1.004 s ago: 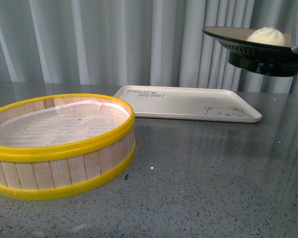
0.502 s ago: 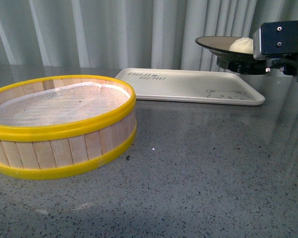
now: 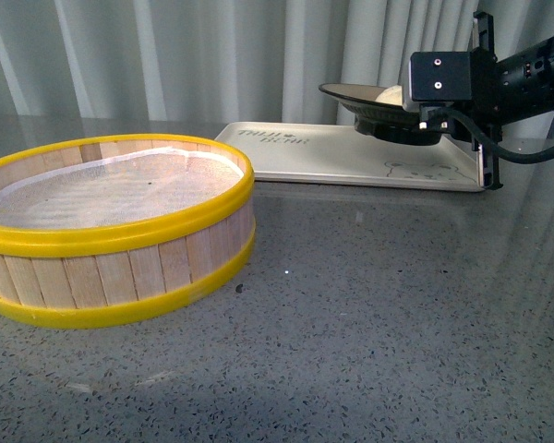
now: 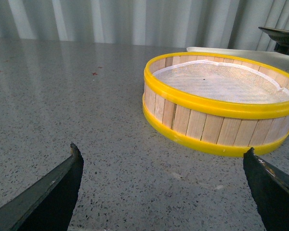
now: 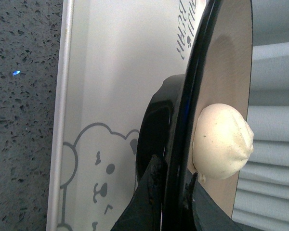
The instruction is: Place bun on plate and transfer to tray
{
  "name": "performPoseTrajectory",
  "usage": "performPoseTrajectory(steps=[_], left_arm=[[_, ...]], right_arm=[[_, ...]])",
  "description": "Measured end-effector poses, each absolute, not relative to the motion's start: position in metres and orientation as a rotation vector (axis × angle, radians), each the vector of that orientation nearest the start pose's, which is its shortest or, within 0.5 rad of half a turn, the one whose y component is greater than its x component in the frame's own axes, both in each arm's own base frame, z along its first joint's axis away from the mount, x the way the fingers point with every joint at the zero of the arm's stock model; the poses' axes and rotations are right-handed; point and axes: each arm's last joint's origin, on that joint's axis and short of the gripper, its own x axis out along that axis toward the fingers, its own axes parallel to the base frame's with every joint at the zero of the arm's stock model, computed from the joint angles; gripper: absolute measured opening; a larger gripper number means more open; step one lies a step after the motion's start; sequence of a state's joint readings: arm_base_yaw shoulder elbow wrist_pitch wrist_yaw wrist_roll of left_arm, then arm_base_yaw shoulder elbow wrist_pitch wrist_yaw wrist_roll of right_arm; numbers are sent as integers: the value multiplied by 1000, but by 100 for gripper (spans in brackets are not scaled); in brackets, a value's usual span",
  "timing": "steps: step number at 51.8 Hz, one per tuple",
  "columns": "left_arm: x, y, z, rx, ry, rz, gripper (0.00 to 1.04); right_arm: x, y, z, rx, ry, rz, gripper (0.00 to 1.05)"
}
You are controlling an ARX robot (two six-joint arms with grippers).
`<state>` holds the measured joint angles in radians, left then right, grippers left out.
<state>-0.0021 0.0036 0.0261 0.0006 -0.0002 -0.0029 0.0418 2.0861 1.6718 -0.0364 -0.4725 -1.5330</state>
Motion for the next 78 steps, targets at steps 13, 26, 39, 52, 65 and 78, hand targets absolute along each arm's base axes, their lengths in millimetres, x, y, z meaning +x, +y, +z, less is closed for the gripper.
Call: performPoseTrajectory(steps=[13, 26, 39, 52, 65, 78], left_arm=[[96, 0, 172, -3, -23, -2, 98], [96, 0, 172, -3, -23, -2, 98], [96, 0, 172, -3, -23, -2, 98], [96, 0, 172, -3, -23, -2, 98], [96, 0, 172, -3, -23, -2, 98], [96, 0, 172, -3, -23, -2, 98]], right_arm=[[495, 37, 232, -1358, 0, 750, 3], [501, 45, 224, -1347, 7, 774, 3], [502, 54, 225, -1342, -13, 761, 23], [468, 69, 249, -1175, -81, 756, 92], [386, 68, 321, -729, -225, 581, 96], [368, 61, 319, -493, -146, 567, 96]])
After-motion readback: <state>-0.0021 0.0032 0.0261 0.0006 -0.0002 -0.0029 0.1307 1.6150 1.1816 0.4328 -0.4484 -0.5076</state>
